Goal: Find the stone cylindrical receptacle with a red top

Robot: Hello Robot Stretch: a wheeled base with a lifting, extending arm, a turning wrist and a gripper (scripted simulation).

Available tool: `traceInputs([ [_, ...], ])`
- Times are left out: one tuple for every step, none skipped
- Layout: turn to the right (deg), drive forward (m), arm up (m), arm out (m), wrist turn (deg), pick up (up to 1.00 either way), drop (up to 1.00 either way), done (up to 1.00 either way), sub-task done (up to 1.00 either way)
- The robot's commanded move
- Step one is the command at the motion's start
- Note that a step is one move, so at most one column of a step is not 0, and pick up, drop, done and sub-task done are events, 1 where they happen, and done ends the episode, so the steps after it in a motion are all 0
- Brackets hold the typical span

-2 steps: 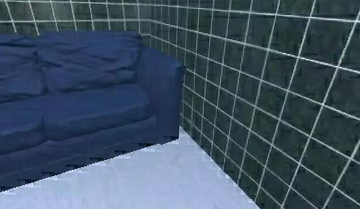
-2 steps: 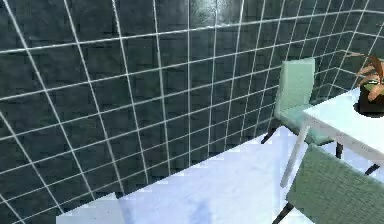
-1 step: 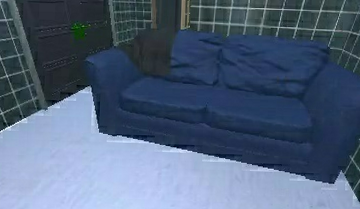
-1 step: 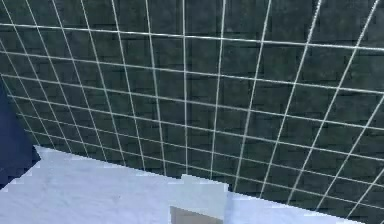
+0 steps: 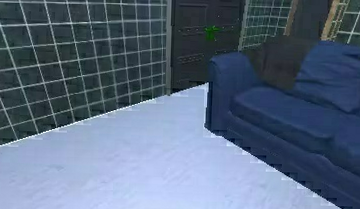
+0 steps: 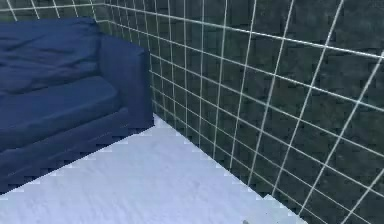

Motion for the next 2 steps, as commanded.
traceInputs([
  [0.0,1.0,0.0,0.0,0.0,0.0,0.0,0.0,0.0],
  [0.0,1.0,0.0,0.0,0.0,0.0,0.0,0.0,0.0],
])
